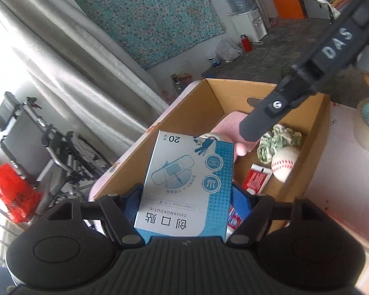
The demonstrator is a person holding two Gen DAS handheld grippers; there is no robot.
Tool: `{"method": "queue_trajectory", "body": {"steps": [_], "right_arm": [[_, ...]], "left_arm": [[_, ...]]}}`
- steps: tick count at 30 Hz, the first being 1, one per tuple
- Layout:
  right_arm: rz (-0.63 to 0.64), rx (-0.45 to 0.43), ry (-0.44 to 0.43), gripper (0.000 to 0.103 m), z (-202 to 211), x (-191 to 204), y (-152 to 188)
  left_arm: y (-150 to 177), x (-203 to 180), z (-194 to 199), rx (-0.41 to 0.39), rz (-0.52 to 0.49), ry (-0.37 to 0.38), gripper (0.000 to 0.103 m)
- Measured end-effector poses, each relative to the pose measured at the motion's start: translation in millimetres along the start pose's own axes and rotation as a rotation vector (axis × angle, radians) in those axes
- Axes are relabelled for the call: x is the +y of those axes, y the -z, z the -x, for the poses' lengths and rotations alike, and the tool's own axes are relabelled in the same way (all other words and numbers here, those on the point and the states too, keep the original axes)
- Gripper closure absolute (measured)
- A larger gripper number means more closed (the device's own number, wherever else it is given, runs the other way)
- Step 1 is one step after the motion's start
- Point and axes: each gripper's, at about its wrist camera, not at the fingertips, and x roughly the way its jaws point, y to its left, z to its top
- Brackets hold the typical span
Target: Organize soft objects
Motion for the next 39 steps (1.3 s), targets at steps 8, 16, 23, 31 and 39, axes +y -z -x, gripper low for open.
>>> {"method": "queue_trajectory", "body": {"steps": [8,16,23,31,39], "right_arm": [[-0.005,0.016,0.101,0.058,7,-60,-20],[0.016,0.079,0.158,0.056,-4,-83,-14],[0.087,0.098,0.202,0.053,-2,-71,-15],[0.113,0.131,0.237,0.053,-6,-66,-15],[0.222,0.167,0.353,0.05,-15,-63,-7]], "left_arm": [[-32,-1,-109,0.127,-0.209,0.413,0.027],[-30,-7,-146,0.283,-0.132,0.504,0.003],[-27,-3,-140,0.291,-0.08,0.513,0.054],[-26,-11,-158,0.418,-0.078,0.477,0.044],[16,34,-103,0.35,0.228,0.392,0.033]]}}
